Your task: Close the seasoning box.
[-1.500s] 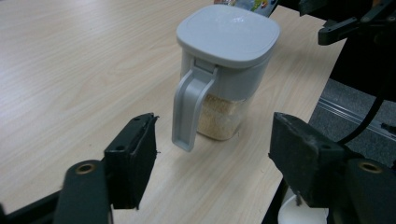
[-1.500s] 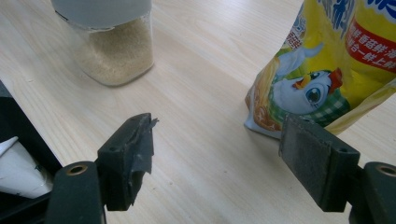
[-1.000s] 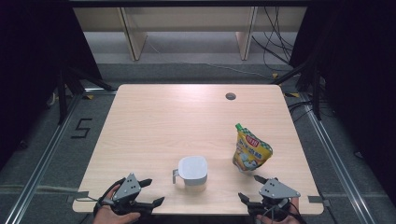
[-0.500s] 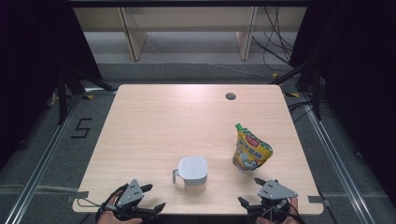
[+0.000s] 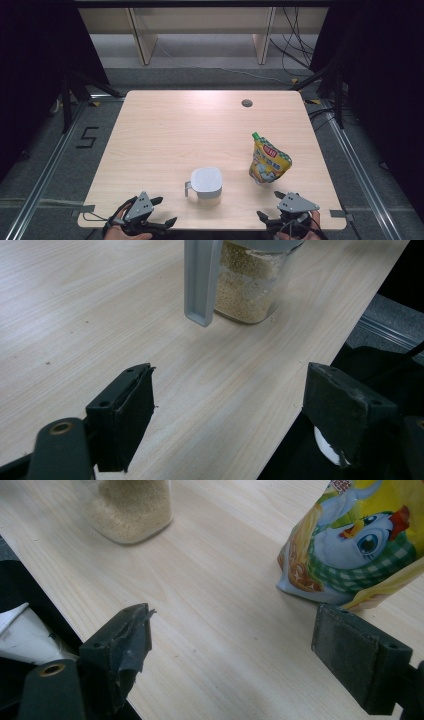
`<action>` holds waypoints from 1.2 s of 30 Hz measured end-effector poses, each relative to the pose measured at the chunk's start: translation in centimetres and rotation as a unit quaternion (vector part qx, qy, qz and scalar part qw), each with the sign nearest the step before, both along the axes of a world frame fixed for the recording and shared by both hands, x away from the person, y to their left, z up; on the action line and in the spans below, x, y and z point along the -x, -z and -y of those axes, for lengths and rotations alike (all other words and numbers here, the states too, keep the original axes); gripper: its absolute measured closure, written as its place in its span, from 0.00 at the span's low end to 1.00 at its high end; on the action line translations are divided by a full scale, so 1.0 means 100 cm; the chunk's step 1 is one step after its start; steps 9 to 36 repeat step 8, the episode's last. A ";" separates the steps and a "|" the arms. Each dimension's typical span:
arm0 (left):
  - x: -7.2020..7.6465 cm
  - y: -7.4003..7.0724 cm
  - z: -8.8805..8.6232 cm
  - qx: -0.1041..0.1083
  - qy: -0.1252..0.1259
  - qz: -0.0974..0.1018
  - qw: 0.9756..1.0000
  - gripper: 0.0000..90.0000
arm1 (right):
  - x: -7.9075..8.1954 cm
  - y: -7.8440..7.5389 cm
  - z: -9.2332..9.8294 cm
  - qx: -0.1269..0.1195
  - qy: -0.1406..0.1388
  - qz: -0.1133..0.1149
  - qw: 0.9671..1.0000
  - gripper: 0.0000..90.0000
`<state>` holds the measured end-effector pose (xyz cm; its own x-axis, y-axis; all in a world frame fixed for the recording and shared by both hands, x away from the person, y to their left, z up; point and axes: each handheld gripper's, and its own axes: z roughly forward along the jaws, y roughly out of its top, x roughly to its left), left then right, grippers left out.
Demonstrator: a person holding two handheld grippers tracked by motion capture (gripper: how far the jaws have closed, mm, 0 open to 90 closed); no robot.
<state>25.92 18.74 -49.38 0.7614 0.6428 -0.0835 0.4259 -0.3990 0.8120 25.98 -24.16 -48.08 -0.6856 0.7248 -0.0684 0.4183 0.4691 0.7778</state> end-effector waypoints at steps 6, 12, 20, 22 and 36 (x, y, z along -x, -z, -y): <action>-0.003 0.003 0.000 -0.004 -0.005 0.001 1.000 0.21 | -0.001 0.001 0.002 0.006 0.004 0.002 1.000 0.19; -0.008 0.004 -0.002 -0.017 -0.010 0.005 1.000 0.21 | -0.001 0.001 0.004 0.001 0.011 -0.008 1.000 0.19; -0.008 0.004 -0.002 -0.017 -0.010 0.005 1.000 0.21 | -0.001 0.001 0.004 0.001 0.011 -0.008 1.000 0.19; -0.008 0.004 -0.002 -0.017 -0.010 0.005 1.000 0.21 | -0.001 0.001 0.004 0.001 0.011 -0.008 1.000 0.19; -0.008 0.004 -0.002 -0.017 -0.010 0.005 1.000 0.21 | -0.001 0.001 0.004 0.001 0.011 -0.008 1.000 0.19</action>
